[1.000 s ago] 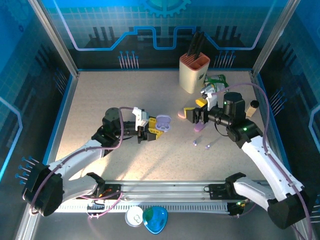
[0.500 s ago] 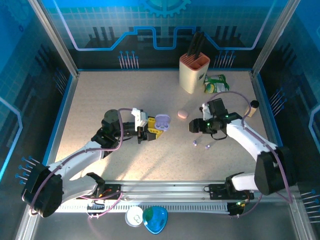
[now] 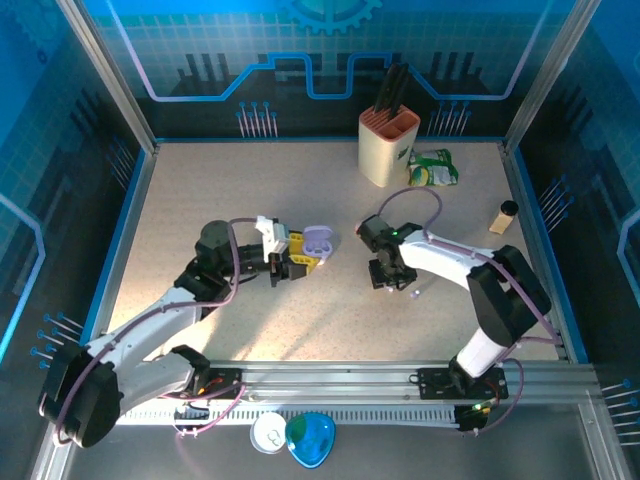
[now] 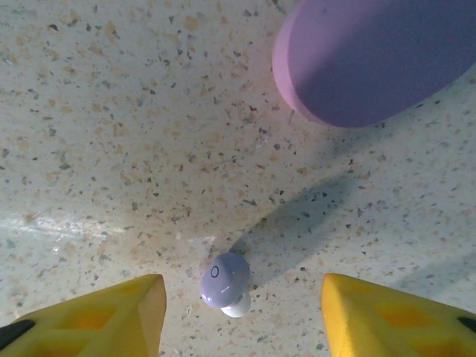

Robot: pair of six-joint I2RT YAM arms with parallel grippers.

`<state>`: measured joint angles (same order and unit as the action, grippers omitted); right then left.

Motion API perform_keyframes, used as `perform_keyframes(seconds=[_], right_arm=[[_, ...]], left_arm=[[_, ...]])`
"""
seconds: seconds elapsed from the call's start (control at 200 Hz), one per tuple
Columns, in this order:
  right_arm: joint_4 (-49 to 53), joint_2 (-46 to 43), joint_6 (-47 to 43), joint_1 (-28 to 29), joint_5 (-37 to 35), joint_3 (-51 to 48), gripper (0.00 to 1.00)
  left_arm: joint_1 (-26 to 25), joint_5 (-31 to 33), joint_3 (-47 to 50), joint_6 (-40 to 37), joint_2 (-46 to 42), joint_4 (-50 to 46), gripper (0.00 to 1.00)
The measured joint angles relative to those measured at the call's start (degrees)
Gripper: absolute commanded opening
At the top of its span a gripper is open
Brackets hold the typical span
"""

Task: Insert wireless bluetooth earbuds into charging case

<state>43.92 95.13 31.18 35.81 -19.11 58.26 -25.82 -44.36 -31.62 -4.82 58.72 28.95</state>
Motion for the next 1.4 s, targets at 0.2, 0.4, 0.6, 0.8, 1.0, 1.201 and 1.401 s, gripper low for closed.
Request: perform_keyframes(seconds=[0.2, 0.4, 0.6, 0.8, 1.0, 1.201, 1.401], right_arm=[[4.79, 7.32, 3.72, 5.09, -7.72, 5.14, 0.48], [7.69, 11.52, 5.44, 7.02, -10.97, 7.76, 0.4], [9.4, 11.72, 6.29, 6.99, -12.0, 7.76, 0.35], [9.75, 11.74, 6.6, 6.99, -12.0, 7.74, 0.3], [9.88, 12.76, 6.6, 6.99, -11.96, 7.74, 0.3], [9.84, 13.05, 6.82, 6.99, -11.96, 7.74, 0.23], [9.92, 12.92, 6.82, 6.99, -12.04, 7.76, 0.2]], left_arm=[[3.58, 2.16, 2.84, 0.0, -4.35, -0.83, 0.26], [3.61, 2.38, 2.91, 0.0, -4.76, -1.68, 0.26], [3.67, 2.36, 2.91, 0.02, -4.24, -1.64, 0.26], [3.76, 2.36, 2.91, 0.04, -3.48, -1.62, 0.26], [3.82, 2.34, 2.91, 0.09, -3.48, -1.6, 0.26], [3.87, 2.32, 2.91, 0.24, -3.48, -1.6, 0.26], [3.91, 2.27, 2.91, 0.26, -2.71, -1.4, 0.26]])
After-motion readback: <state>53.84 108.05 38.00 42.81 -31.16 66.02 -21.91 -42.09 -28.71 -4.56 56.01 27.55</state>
